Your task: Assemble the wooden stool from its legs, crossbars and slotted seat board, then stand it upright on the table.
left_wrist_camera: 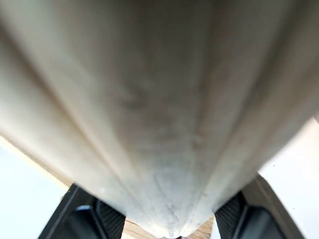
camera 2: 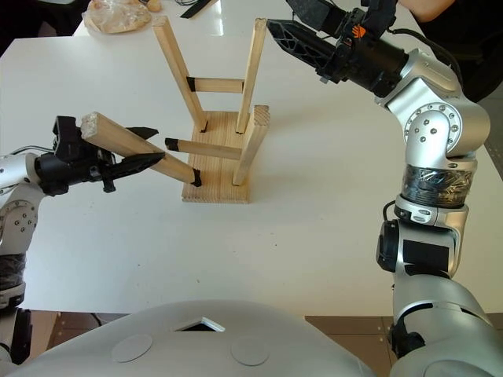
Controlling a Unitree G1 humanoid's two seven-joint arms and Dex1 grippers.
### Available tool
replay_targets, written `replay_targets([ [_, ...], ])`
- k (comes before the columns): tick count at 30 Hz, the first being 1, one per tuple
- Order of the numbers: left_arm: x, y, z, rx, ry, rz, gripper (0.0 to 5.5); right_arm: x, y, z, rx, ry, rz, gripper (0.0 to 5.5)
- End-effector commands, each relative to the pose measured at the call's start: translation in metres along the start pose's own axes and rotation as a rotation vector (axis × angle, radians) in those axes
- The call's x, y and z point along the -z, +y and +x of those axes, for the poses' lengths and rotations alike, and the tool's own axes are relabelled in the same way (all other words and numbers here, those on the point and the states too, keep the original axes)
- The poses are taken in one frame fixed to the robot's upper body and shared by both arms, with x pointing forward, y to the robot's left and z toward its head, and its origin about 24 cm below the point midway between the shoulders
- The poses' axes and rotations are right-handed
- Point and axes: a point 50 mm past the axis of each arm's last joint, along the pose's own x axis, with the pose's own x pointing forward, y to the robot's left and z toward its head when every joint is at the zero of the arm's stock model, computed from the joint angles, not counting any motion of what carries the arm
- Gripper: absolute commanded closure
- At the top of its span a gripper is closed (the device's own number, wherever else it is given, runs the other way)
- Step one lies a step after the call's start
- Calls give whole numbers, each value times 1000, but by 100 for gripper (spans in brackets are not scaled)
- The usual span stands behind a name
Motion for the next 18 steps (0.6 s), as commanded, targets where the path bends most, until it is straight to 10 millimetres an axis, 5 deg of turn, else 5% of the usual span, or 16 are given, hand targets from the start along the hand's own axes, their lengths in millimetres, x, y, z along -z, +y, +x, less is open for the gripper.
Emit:
replay_targets([
  [1, 23, 0, -2, -5, 118, -83, 346, 4, 1, 0, 5, 14, -12, 197],
  [12, 38, -43, 35, 143, 15, -270, 346, 8, 1, -3, 22, 26, -5, 197],
  [18, 41, -35, 34, 137, 108, -180, 346, 10, 2, -5, 39, 24, 2, 197],
])
